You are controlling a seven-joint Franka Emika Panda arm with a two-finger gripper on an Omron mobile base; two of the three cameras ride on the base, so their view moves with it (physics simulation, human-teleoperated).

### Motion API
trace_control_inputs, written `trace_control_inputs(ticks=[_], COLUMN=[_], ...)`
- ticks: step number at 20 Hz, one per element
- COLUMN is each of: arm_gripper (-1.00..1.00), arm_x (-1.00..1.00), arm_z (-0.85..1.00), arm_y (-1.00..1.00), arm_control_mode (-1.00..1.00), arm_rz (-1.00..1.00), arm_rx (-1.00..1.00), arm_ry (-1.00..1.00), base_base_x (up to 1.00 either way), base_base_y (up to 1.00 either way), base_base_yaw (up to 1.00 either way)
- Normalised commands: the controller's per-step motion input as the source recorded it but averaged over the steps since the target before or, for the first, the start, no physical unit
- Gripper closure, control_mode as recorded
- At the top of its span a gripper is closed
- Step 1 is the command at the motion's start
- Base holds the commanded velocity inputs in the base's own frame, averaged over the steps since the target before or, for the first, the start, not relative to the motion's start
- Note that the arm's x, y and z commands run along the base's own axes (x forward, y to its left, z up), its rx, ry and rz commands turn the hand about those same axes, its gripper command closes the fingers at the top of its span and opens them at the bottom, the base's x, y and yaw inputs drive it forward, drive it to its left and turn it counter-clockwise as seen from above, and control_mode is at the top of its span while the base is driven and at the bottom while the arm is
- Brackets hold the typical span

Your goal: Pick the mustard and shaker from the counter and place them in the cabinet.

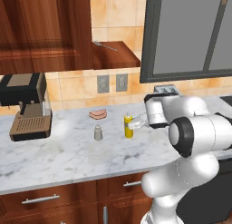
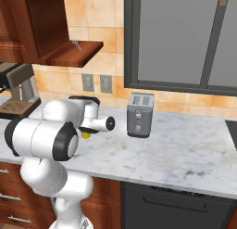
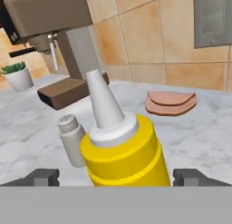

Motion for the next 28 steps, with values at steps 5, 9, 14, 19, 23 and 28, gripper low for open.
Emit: trace_control_inputs(ticks=[5, 9, 14, 19, 23, 28], arm_gripper=[1.00, 1.00, 1.00, 1.00, 1.00, 1.00], arm_x=[0.02, -0.05, -0.24, -0.36, -0.43, -0.50], arm_z=[0.00, 0.09, 0.69, 0.99, 1.00, 1.00], arm_y=[0.01, 0.00, 0.06, 0.08, 0.13, 0.12], arm_control_mode=[-1.00, -1.00, -1.00, -1.00, -1.00, -1.00], arm_rz=[0.00, 0.00, 0.00, 0.00, 0.00, 0.00], arm_rx=[0.00, 0.01, 0.03, 0.05, 0.04, 0.03], arm_ry=[0.00, -0.04, -0.11, -0.10, -0.06, 0.00], base_base_x=[0.00, 0.00, 0.00, 0.00, 0.00, 0.00], base_base_y=[0.00, 0.00, 0.00, 0.00, 0.00, 0.00], base_base_yaw=[0.00, 0.00, 0.00, 0.00, 0.00, 0.00])
